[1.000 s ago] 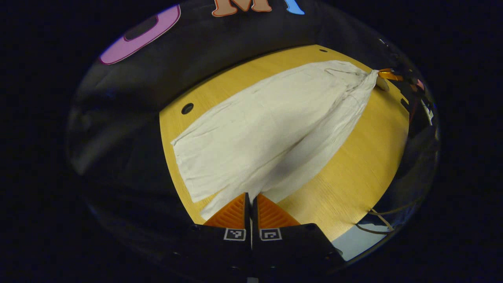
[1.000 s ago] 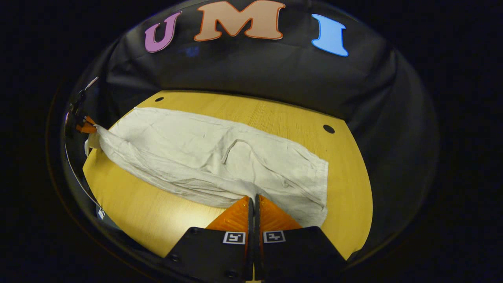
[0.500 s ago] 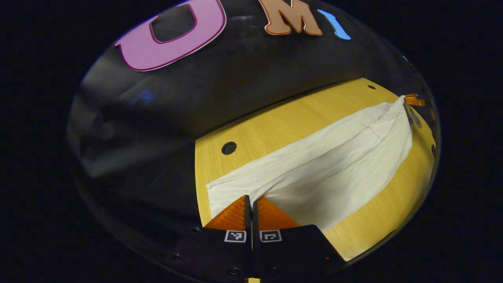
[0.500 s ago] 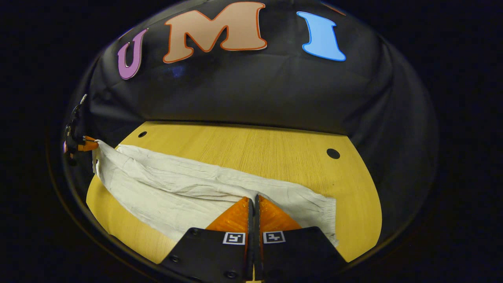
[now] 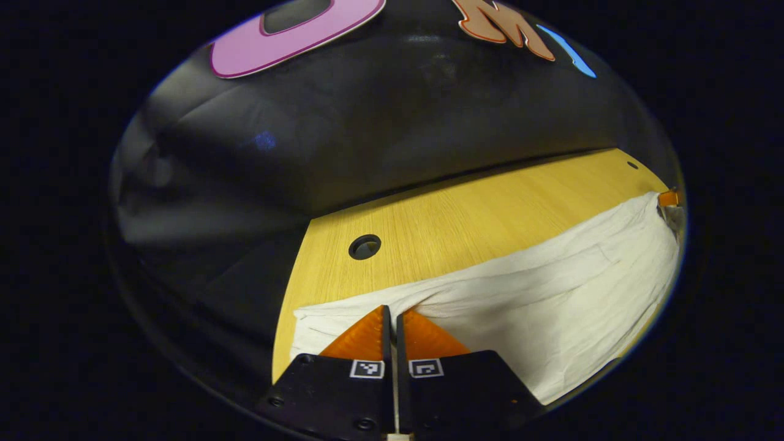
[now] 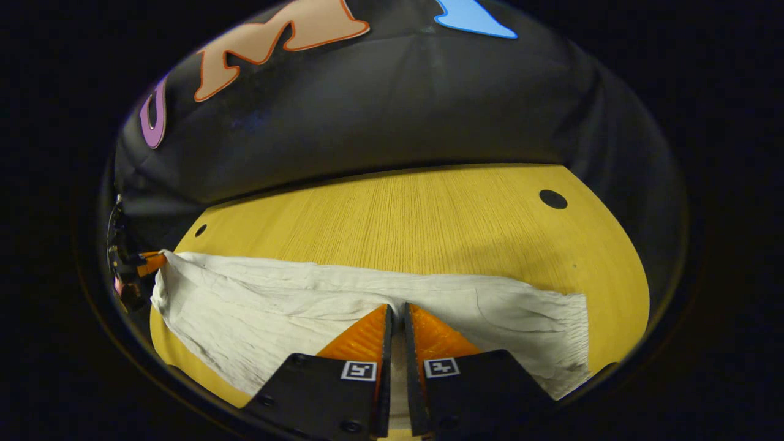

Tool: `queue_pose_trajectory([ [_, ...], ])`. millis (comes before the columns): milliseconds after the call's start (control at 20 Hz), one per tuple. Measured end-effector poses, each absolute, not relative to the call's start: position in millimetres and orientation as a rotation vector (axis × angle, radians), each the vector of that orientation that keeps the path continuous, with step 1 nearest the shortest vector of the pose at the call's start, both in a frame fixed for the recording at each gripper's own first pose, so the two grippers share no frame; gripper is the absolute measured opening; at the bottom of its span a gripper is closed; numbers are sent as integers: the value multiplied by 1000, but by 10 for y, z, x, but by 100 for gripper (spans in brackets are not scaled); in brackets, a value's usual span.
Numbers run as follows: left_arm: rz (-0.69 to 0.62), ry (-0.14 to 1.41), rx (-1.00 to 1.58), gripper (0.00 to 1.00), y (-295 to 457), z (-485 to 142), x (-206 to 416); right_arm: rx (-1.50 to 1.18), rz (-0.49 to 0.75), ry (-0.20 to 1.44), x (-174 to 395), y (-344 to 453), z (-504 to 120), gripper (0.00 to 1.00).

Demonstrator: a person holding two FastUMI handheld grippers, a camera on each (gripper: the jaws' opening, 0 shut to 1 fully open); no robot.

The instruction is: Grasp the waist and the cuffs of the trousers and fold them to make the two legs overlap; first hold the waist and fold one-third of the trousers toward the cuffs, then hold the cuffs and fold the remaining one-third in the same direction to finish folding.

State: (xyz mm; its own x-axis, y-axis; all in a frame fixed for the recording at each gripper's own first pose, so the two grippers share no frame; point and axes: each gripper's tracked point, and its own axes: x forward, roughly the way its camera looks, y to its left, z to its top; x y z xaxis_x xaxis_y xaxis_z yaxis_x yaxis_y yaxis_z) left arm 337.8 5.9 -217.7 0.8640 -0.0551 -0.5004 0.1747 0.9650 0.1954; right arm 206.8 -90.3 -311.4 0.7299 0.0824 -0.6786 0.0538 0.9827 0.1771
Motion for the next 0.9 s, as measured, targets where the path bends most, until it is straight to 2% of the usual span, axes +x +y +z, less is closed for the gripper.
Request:
queue_pose_trajectory([
  [50, -113, 525, 225, 34, 52, -2255, 3385, 228, 32, 742, 2092, -866, -3086, 14],
  [100, -99, 524, 211, 67, 57, -2245, 3355, 253, 32, 722, 2113, -856, -3012, 46],
  [150, -80, 514, 189, 100, 75, -2303, 3425, 251, 12, 698, 2147, -912, -2941, 68],
  [200, -72, 488, 154, 97, 76, -2206, 3362, 241, -1, 675, 2145, -989, -2885, 90],
  [250, -89, 457, 101, 97, 19, -2121, 3346, 231, -14, 660, 2138, -1050, -2804, 100],
  [300, -111, 426, 45, 97, -46, -2047, 3312, 227, -31, 643, 2090, -1144, -2713, 92],
  [450, -140, 401, -38, 97, -79, -1927, 3175, 255, -104, 599, 1876, -1495, -2472, 92],
  [500, -144, 394, -61, 98, -62, -1973, 3213, 268, -137, 592, 1758, -1643, -2422, 96],
  [550, -145, 380, -86, 98, -53, -1986, 3241, 278, -171, 590, 1638, -1800, -2377, 96],
  [900, -140, 333, -110, 96, -70, -1969, 3250, 275, -351, 634, 619, -2730, -2591, 96],
])
